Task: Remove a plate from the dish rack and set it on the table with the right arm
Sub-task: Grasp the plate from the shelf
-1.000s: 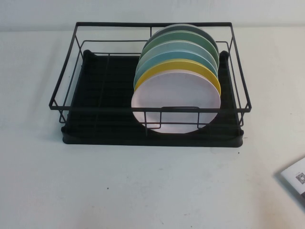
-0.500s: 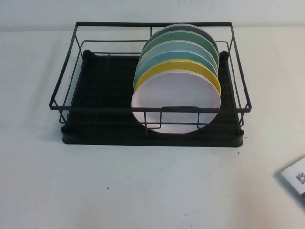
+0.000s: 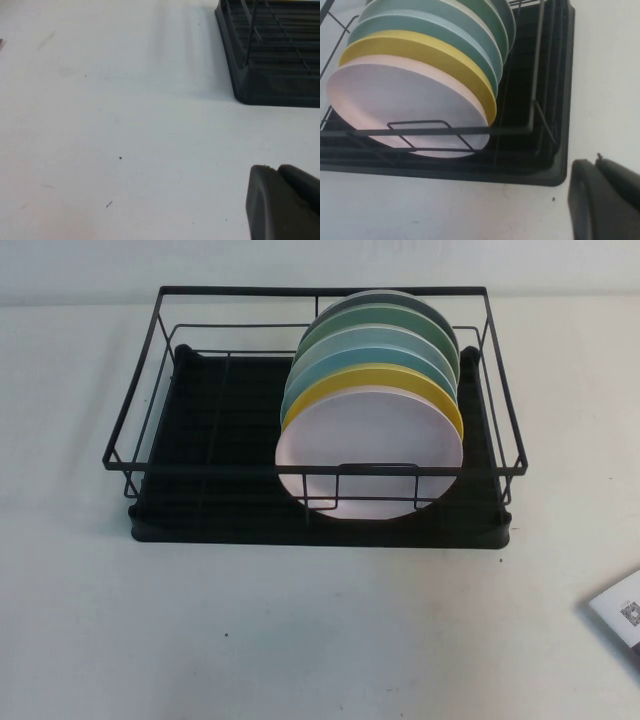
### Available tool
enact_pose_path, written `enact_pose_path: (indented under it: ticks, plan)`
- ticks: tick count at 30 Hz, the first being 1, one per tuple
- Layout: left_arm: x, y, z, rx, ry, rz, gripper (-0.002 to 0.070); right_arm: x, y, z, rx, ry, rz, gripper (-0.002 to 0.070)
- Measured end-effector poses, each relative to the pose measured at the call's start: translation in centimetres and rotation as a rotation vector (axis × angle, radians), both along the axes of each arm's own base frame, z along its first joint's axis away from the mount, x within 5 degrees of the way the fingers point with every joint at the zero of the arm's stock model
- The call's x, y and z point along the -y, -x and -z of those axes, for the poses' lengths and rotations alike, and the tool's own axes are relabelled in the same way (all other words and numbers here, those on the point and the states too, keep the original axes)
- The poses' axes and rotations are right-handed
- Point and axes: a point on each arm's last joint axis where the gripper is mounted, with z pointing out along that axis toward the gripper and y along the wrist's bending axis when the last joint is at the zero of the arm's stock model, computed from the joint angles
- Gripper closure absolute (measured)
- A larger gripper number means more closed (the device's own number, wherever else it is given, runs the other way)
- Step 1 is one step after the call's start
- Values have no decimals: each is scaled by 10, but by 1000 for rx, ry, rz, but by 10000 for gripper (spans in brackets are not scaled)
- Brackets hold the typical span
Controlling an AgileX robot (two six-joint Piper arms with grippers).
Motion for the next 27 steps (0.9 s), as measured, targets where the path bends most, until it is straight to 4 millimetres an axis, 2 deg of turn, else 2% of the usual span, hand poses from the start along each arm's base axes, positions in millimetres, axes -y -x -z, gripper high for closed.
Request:
enact_pose_path:
  ticks: [7, 14, 21, 27]
  plan:
    - [0, 0, 0, 0, 0, 0, 682, -5, -51, -23, -24, 34, -86, 694]
    - [0, 0, 0, 0, 0, 0, 681, -17, -85, -27, -53, 55, -169, 694]
    - [0, 0, 0, 0, 0, 0, 681, -56, -102, -16, -105, 63, -315, 694]
    - [0, 0, 0, 0, 0, 0, 681, -80, -103, -17, -96, 89, -401, 694]
